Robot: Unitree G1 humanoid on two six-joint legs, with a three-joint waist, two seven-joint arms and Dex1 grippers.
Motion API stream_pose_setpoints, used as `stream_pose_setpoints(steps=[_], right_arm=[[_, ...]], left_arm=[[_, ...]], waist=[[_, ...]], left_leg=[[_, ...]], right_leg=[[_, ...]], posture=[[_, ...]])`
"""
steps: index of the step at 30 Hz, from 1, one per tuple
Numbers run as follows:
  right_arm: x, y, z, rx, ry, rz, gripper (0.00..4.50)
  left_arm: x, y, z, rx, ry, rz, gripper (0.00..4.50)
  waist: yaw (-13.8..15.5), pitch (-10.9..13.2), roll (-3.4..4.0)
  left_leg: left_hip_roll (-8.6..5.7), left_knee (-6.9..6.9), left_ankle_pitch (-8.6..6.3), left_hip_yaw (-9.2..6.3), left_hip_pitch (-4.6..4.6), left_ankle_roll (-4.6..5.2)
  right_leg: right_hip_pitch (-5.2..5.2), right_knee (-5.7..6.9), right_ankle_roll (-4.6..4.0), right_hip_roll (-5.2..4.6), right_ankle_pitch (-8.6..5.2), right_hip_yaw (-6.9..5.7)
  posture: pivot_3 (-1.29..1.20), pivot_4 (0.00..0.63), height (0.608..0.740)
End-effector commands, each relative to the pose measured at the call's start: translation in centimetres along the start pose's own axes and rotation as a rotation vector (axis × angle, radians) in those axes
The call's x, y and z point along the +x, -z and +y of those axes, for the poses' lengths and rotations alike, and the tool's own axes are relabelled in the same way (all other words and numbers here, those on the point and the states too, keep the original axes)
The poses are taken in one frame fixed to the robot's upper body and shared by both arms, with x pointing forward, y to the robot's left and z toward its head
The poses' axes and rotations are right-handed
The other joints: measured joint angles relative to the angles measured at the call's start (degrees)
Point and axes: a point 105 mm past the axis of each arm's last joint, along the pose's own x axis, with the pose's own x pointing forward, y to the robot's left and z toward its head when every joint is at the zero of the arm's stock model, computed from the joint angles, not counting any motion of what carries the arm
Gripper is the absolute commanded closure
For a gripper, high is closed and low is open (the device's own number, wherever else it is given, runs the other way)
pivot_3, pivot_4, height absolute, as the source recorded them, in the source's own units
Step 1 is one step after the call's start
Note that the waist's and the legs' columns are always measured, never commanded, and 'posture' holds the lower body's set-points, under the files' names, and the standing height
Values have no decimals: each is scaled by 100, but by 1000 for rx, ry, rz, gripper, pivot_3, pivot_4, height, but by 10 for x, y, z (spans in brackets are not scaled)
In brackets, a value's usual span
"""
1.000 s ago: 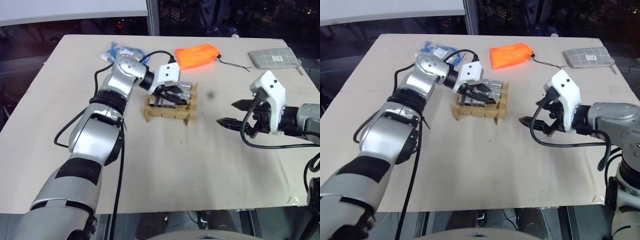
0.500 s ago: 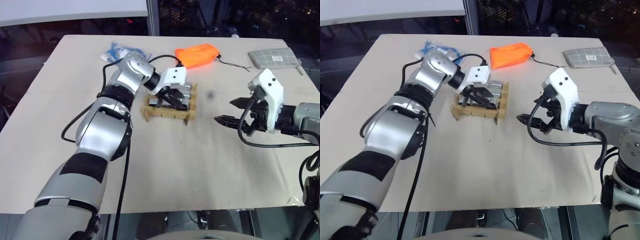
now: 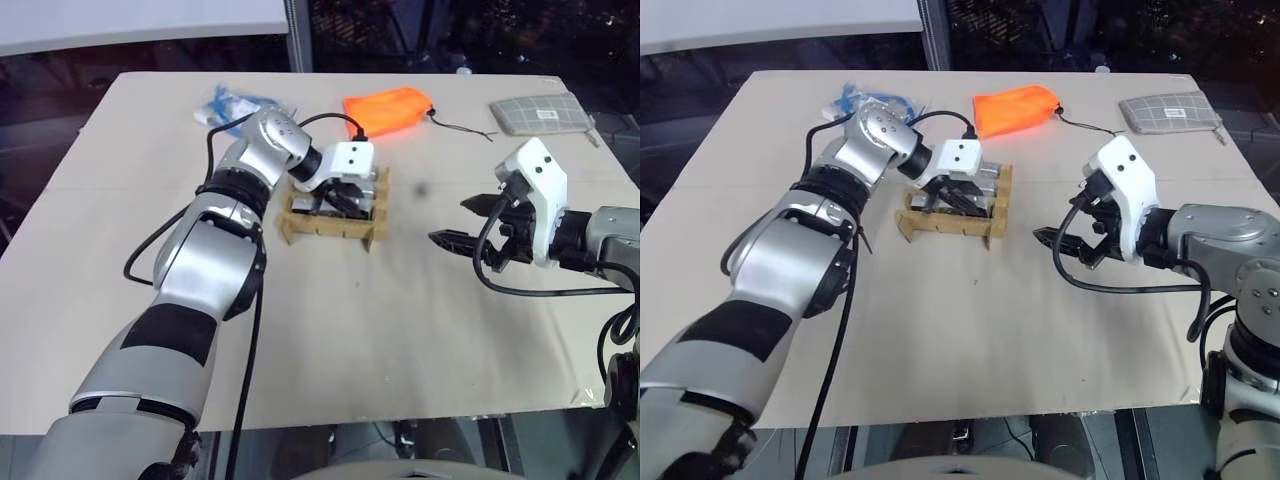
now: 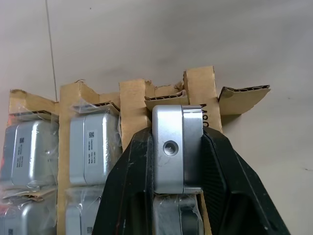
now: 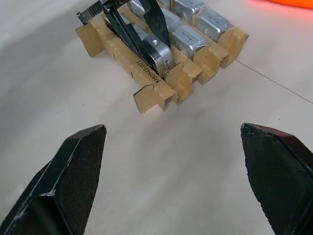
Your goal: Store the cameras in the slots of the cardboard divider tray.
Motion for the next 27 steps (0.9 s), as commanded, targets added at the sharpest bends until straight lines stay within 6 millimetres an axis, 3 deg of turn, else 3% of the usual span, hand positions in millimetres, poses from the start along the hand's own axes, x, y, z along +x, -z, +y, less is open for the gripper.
stream_pose_setpoints(steps=[1, 4, 9, 13, 18, 23, 27], right_arm=[[-7, -5, 0, -30, 24, -28, 20], [-7, -6, 0, -32, 21, -28, 0], [-6, -6, 1, -35, 16, -29, 0], [-5, -5, 1, -37, 16, -35, 0], [-6, 8, 0, -38, 22, -79, 0], [-16, 44, -8, -23, 49, -141, 0], [-26, 84, -25, -1, 124, -156, 0]], left_arm=[[-3, 9, -3, 13, 11, 46, 3269], [-3, 8, -1, 13, -6, 34, 2444], [-5, 4, 1, 2, -33, -23, 119], [-20, -10, 12, -8, -154, -183, 43], [-63, -27, 9, -84, -281, -534, 43], [-104, -15, -54, -217, -355, -788, 43], [-98, 31, -100, -453, -562, -678, 43]], waist=[[-21, 0, 0], [-35, 0, 0], [-30, -1, 0], [-24, -1, 0], [-49, -1, 0], [-114, -4, 5], [-58, -6, 3]], left_leg=[[0, 0, 0, 0, 0, 0], [0, 0, 0, 0, 1, 0], [-1, 3, 0, -1, 0, 0], [0, 8, 0, -2, 0, 0], [3, 7, 1, -3, -2, -2], [13, -10, 2, 1, 11, -4], [17, 4, 3, -5, 23, -6]], right_leg=[[0, 2, 0, 0, 0, 0], [0, 4, 0, 0, 0, 0], [0, 6, 0, -1, 0, 1], [0, 11, 0, -2, 0, 0], [0, 18, 0, -2, 0, 2], [2, 18, 1, -3, 0, 22], [10, 8, 2, -6, -1, 18]], posture=[[0, 150, 740], [0, 150, 740], [0, 150, 740], [0, 150, 740], [0, 150, 740], [0, 150, 740], [0, 150, 740]])
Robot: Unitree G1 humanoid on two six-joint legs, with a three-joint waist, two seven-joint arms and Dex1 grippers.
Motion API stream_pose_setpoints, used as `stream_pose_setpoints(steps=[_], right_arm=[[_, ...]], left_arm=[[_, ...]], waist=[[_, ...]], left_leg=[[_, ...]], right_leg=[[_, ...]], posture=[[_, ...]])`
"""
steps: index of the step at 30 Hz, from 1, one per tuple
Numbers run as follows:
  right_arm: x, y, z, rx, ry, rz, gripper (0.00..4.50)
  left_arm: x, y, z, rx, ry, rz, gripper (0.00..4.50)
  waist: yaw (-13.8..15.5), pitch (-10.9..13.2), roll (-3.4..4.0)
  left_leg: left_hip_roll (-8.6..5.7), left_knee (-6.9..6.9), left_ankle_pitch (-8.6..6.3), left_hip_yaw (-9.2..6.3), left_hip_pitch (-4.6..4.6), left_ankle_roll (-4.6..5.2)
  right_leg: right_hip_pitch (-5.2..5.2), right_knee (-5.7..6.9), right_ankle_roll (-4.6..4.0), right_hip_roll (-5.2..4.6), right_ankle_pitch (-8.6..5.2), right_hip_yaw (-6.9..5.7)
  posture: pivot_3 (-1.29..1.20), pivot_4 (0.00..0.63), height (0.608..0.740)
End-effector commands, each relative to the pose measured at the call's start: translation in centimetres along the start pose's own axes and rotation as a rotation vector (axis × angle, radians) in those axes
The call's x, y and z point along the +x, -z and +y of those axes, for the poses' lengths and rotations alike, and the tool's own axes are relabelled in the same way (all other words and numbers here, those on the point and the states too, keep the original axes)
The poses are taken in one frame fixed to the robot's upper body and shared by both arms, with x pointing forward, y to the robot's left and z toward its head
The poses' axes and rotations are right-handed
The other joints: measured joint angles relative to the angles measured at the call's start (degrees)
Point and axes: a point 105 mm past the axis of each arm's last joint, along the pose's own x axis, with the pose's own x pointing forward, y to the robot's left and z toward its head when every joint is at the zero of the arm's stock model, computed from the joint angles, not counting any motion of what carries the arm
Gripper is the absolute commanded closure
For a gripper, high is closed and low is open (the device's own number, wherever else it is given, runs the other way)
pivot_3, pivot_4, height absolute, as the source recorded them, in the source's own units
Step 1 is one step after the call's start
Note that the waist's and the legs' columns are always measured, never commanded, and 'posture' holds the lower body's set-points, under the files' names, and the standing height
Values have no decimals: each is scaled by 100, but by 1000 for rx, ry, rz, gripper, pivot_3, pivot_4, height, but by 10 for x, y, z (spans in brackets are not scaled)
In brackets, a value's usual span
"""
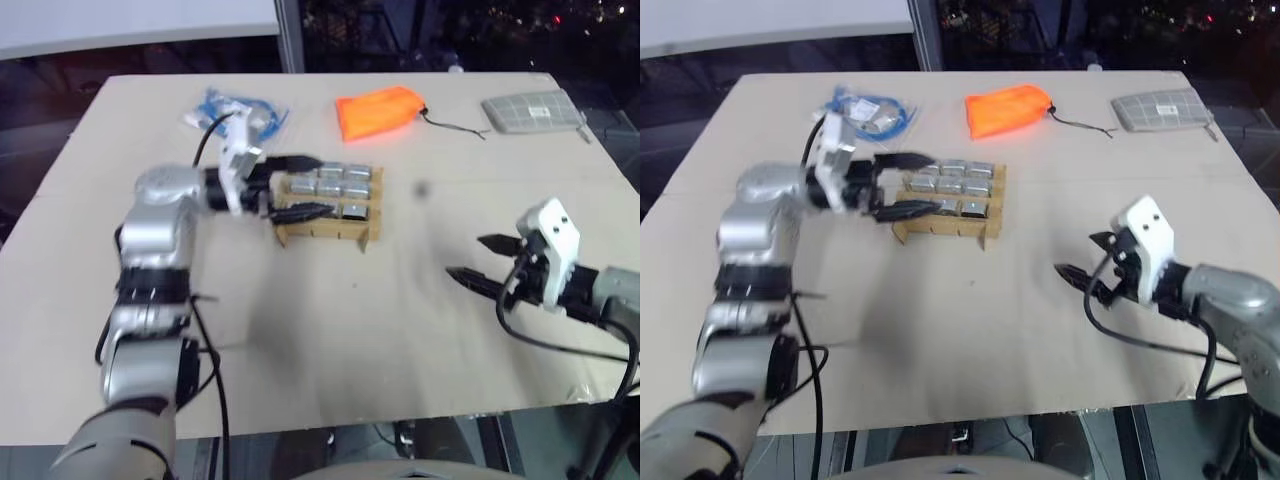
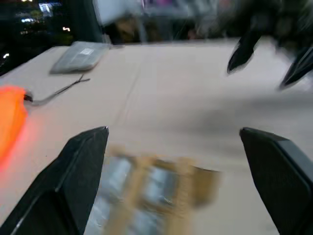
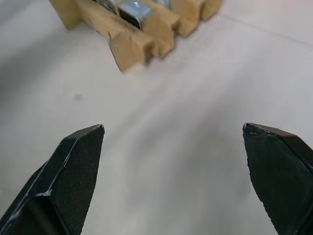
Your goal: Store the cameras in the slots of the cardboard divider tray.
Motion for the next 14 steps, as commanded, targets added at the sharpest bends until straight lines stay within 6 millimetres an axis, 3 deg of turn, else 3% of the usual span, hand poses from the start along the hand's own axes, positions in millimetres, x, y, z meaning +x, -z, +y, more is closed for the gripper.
stream_pose_setpoints(steps=[1, 3, 7, 11, 14], right_arm=[[-14, 7, -14, -59, 52, -96, 0], [-16, 18, -14, -40, 42, -121, 0], [-18, 37, -18, -3, 38, -226, 0], [-16, 58, -21, 3, 43, -223, 0], [-16, 67, -20, -12, 26, -202, 0]], left_arm=[[-31, 13, -19, 27, -185, 63, 43], [-43, 29, -33, -61, -276, 49, 43], [-61, 60, -54, -140, -489, 25, 43], [-69, 90, -83, -186, -528, 106, 43], [-65, 100, -96, -205, -517, 114, 43]], waist=[[13, -1, 1], [27, 0, -1], [59, -18, -19], [32, -17, -18], [39, -20, -15]], left_leg=[[-2, 4, 0, 0, 5, 0], [-5, -1, -3, 8, 87, 4], [-1, 5, -8, -1, 99, 16], [0, -15, -5, 18, 174, 11], [5, -16, -5, 17, 181, 10]], right_leg=[[5, 1, 1, -1, 1, 0], [84, -4, 4, -5, 0, 7], [92, 8, 3, -5, 3, 4], [147, 8, -1, 0, 2, 22], [147, 11, -23, 1, -11, 23]], posture=[[0, 150, 740], [0, 150, 740], [0, 150, 740], [0, 150, 740], [0, 150, 740]])
